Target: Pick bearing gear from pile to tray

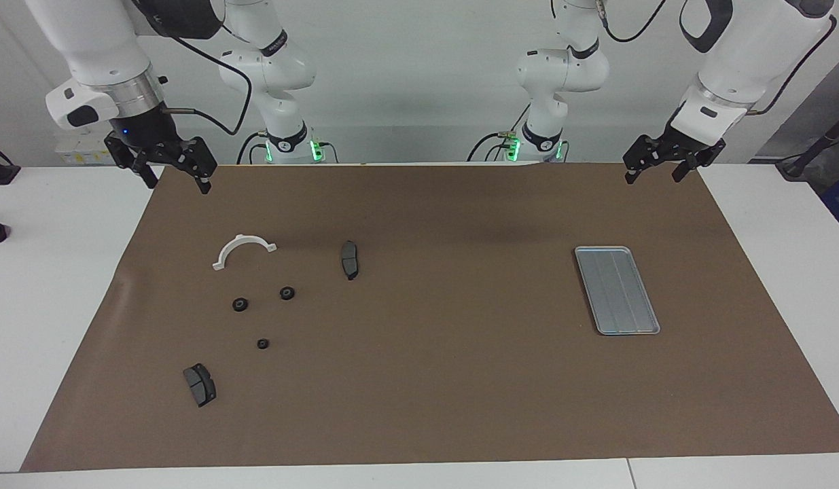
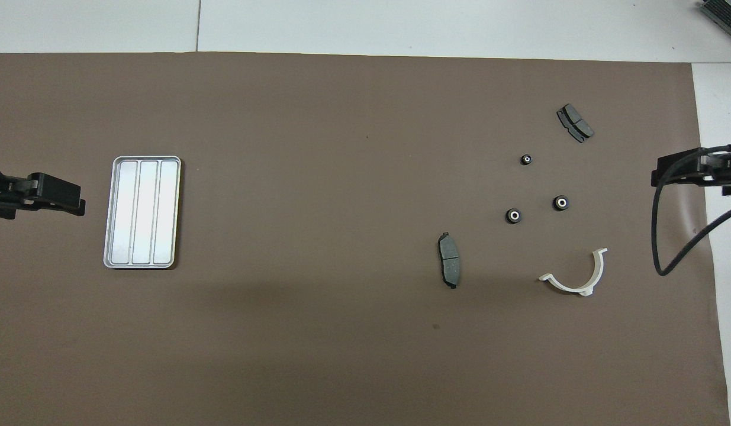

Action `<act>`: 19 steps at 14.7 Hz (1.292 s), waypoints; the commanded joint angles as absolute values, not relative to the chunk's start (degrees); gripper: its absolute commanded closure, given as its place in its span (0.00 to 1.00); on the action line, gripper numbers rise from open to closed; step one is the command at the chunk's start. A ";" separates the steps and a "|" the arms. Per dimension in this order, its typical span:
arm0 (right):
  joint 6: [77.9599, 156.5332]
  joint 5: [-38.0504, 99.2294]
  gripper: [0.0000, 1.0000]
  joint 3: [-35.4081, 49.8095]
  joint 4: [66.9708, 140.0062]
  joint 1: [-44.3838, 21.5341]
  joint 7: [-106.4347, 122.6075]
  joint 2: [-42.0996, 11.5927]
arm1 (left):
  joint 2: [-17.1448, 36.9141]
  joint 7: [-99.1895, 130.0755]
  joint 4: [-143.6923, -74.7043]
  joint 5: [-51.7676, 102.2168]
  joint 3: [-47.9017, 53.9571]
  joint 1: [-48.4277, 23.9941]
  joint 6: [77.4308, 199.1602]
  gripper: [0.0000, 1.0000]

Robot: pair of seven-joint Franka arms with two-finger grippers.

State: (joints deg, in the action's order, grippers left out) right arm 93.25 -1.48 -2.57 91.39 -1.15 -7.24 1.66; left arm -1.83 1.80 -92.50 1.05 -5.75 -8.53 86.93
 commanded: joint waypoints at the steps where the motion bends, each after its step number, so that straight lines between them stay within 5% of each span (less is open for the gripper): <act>1: 94.22 -0.53 0.00 -2.37 92.37 -0.96 -5.36 2.11 | -3.78 2.29 -94.75 -0.09 -5.54 -8.53 87.80 0.00; 19: 94.48 -0.44 0.00 -2.29 95.27 -1.06 -5.71 3.60 | -3.78 2.29 -94.75 -0.09 -5.54 -8.44 87.80 0.00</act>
